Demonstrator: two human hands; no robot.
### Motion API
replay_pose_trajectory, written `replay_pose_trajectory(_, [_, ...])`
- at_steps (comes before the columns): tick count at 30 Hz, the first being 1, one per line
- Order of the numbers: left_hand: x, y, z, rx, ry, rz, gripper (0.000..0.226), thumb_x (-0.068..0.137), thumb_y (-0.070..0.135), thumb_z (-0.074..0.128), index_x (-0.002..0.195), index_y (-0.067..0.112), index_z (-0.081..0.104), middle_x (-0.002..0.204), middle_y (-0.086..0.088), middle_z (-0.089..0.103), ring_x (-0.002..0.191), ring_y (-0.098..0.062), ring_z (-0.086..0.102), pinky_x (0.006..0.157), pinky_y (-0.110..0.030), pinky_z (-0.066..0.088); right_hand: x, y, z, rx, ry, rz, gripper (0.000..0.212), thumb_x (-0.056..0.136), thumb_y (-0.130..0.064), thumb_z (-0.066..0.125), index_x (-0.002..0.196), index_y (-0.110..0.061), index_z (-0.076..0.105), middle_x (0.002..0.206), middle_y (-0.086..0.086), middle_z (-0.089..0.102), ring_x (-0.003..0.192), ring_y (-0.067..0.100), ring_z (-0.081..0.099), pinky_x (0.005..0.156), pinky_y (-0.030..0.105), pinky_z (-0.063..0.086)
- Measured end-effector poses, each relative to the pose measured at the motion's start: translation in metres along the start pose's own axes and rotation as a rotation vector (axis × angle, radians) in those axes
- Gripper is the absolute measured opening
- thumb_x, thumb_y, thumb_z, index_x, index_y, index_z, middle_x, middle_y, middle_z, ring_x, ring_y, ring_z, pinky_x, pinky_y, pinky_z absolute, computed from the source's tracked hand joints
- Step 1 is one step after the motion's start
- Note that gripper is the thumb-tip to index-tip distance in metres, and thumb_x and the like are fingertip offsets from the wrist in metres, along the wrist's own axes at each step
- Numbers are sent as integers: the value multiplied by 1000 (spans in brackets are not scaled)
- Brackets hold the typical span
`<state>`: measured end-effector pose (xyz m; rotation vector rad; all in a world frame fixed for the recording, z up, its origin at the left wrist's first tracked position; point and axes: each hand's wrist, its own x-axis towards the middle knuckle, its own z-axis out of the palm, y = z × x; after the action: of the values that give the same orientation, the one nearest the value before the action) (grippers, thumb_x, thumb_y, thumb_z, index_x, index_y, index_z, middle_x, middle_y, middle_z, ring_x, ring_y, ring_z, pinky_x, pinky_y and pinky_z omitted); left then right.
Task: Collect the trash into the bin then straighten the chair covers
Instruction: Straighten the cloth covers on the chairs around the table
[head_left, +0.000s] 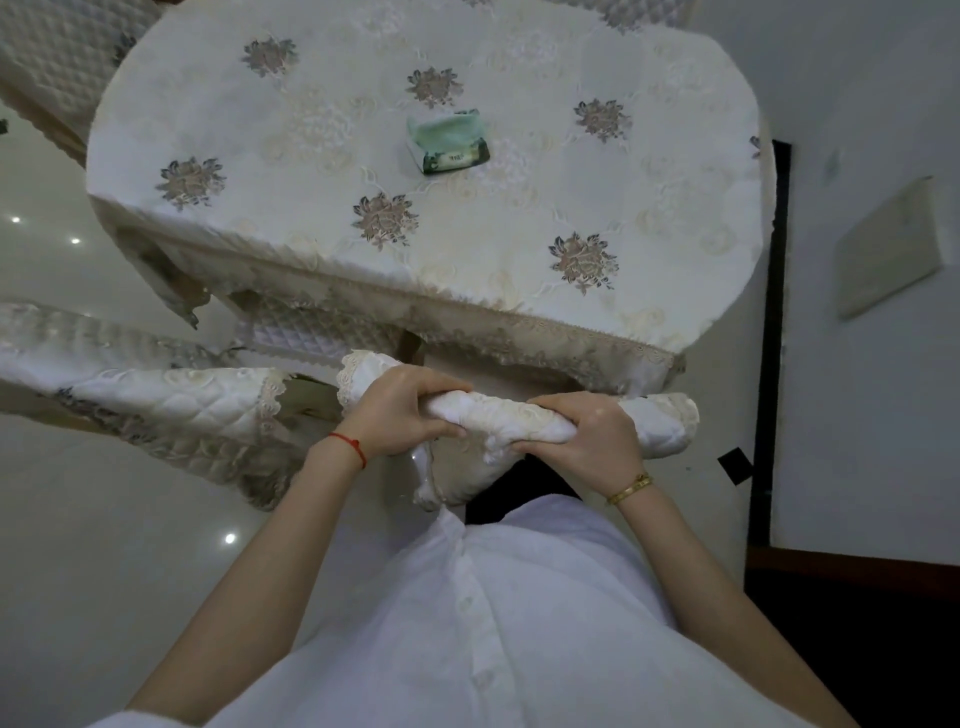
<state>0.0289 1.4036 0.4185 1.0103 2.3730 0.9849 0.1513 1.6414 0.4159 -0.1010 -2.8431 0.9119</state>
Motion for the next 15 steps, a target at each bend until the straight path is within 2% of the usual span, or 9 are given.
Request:
replay_pose_trajectory(2, [-2,7,2,2,16,12,57,67,44,83,117,22,69,109,6,71,100,-5,60,87,-15,42,0,2,-2,27,-39,-27,59,66,-70,68,101,-23,72,96,-6,73,89,12,66,82,36,52])
replay_pose_trajectory(6, [-3,13,9,-25,39,39,57,68,56,77,114,23,70,105,7,72,99,-8,64,89,-32,49,-6,12,-5,47,-34,-42,61,68,-65,71,106,-17,70,100,-3,72,93,14,65,85,37,49])
replay_pose_trajectory(9, [-1,12,11,-53,62,49,52,70,56,76,110,24,72,103,8,72,98,-8,65,87,-38,49,-6,16,-7,75,-33,-24,61,66,-66,71,104,-18,71,99,-4,72,92,13,65,84,35,50])
replay_pose_trajectory(12, [3,11,13,-86,84,45,49,69,54,79,107,25,73,101,9,72,98,-7,65,88,-39,49,-2,19,-10,78,-37,-22,58,64,-64,74,101,-20,73,96,-5,73,90,12,66,84,30,49])
replay_pose_trajectory(15, [8,11,13,-96,105,13,46,68,53,80,105,27,74,101,12,71,98,-6,63,90,-38,48,3,21,-12,85,-25,11,56,60,-63,76,98,-22,74,94,-5,74,89,9,64,86,15,40])
